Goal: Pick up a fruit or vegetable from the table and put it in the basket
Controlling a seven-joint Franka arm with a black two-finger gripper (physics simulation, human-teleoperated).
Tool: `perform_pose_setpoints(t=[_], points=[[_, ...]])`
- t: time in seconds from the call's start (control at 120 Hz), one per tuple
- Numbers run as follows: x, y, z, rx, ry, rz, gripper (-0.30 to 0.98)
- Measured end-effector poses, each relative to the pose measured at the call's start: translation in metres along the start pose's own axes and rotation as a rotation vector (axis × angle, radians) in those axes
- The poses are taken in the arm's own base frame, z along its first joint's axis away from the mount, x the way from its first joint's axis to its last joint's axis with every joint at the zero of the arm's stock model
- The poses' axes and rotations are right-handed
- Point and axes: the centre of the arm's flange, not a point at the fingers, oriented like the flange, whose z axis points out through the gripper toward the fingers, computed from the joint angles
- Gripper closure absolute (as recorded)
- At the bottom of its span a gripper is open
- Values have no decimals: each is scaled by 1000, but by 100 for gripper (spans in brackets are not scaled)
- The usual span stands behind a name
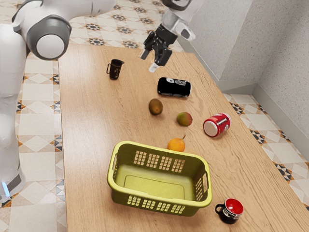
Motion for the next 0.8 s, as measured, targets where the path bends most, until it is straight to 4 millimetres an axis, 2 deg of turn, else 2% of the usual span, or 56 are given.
perform_pose_setpoints(t=[0.142,0.383,0.425,0.567,0.608,0.8], points=[[24,-2,-17,24,208,39,0],[38,-10,-34,34,363,91,0],[37,3,-41,38,389,139,0],[40,90,-54,58,478,433,0],[42,109,-54,65,501,517,0],[48,133,-58,88,573,765,0]])
